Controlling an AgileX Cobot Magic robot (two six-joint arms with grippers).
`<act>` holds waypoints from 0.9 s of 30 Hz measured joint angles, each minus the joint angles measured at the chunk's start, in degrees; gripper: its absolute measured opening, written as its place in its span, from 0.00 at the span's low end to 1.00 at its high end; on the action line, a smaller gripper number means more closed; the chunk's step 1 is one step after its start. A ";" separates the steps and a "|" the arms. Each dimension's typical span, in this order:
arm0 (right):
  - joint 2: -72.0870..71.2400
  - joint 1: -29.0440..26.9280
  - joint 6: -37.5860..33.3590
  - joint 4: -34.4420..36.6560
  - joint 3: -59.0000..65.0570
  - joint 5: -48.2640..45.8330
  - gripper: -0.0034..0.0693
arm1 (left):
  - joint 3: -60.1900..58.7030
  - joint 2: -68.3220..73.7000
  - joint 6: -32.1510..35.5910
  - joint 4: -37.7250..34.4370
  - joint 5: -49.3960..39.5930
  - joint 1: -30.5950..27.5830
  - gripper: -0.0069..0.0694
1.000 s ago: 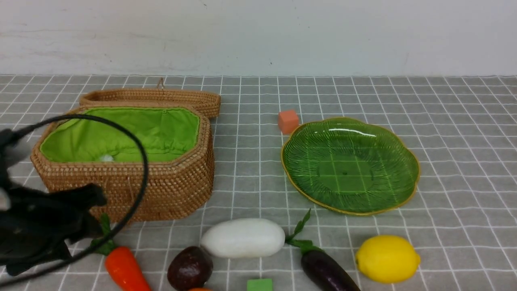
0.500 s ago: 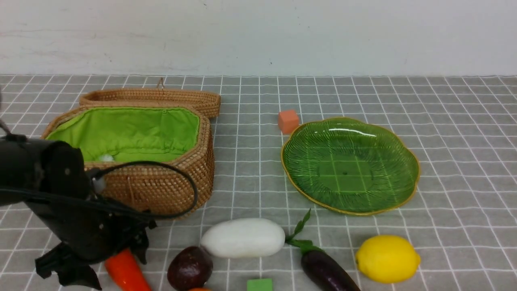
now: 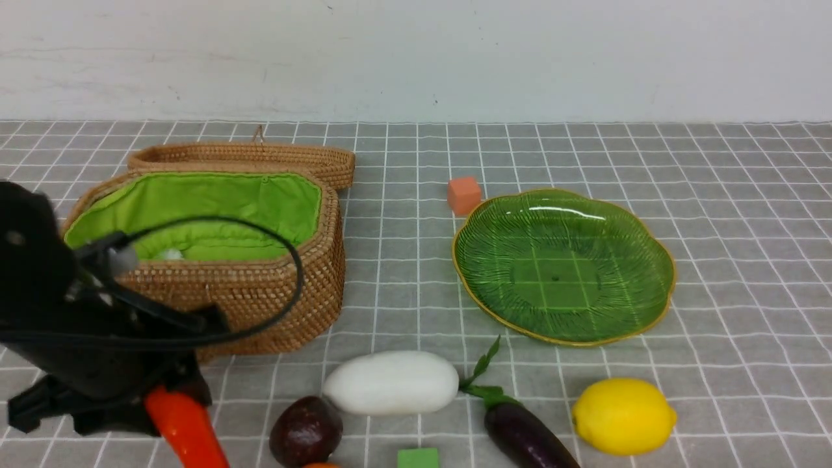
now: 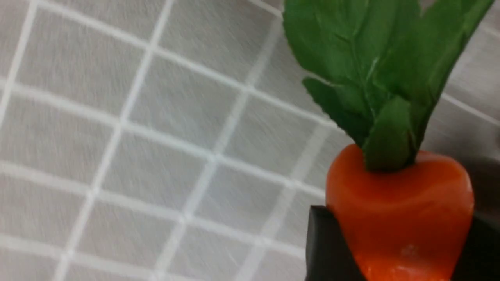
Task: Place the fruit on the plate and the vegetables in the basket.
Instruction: Use the left arm to grab a carrot and put it into the left basket
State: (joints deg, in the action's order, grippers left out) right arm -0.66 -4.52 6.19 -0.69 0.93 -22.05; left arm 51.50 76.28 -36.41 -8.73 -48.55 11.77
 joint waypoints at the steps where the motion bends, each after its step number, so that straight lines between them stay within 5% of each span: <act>1: 0.00 0.00 0.00 0.00 0.00 0.00 0.38 | 2.33 -2.38 -2.30 -0.23 -0.18 0.00 0.57; 14: 0.00 0.00 0.00 0.00 0.00 0.00 0.38 | 26.79 5.32 -32.12 15.81 9.02 0.00 0.57; 17: 0.00 0.00 0.00 0.00 0.00 0.00 0.38 | 29.52 11.39 -36.95 19.63 8.97 0.00 0.64; 24: 0.00 0.00 0.00 0.00 0.00 0.00 0.38 | 30.82 17.66 -38.92 21.30 7.56 0.00 0.88; 27: 0.00 0.00 0.00 0.00 0.00 0.00 0.38 | 31.49 17.41 -35.30 21.12 4.96 0.00 0.90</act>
State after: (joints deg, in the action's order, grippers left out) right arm -0.66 -4.52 6.19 -0.69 0.93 -22.05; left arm 82.99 93.69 -71.71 12.39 -43.59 11.77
